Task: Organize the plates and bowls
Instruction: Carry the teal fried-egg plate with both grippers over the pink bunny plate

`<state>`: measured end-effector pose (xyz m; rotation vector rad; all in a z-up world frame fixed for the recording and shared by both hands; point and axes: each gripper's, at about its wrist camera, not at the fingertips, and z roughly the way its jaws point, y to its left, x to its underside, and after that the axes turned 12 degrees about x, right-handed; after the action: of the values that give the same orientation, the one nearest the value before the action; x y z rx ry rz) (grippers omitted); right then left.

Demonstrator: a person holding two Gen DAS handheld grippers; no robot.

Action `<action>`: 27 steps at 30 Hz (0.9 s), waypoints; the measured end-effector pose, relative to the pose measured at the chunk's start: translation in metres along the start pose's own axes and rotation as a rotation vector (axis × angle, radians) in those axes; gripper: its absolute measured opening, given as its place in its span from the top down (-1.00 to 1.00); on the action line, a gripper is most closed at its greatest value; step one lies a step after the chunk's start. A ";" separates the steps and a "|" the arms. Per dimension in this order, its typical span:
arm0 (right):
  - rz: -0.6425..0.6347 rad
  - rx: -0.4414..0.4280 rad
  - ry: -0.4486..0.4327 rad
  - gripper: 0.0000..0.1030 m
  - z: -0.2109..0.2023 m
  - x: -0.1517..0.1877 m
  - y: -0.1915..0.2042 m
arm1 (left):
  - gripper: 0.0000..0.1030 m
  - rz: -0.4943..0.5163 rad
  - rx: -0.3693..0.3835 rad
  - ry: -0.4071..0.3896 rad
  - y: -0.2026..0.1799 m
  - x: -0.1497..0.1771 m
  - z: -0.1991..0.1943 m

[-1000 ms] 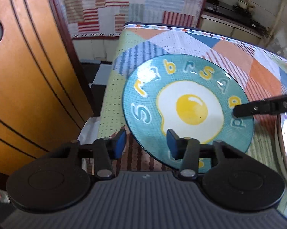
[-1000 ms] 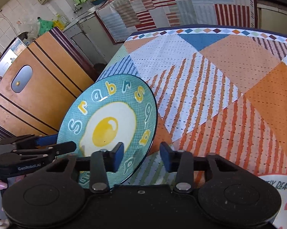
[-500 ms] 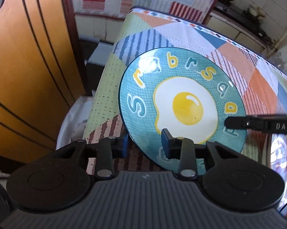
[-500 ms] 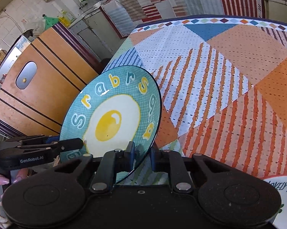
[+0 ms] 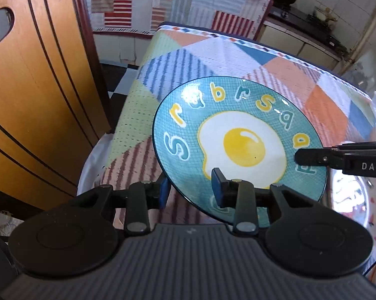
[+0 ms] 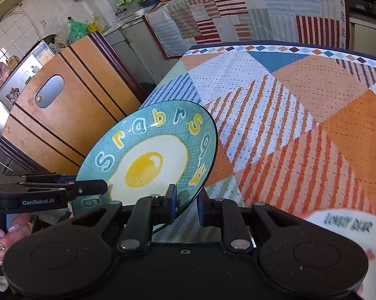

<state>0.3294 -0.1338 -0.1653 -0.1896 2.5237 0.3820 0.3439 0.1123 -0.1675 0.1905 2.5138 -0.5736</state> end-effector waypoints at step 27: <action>0.082 0.040 -0.177 0.54 -0.164 0.081 -0.023 | 0.36 0.235 0.172 0.021 -0.114 0.024 -0.078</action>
<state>0.1818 -0.2107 -0.0860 -0.0351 2.3677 0.3637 0.2578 0.0448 -0.0801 0.5497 2.4158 -0.6927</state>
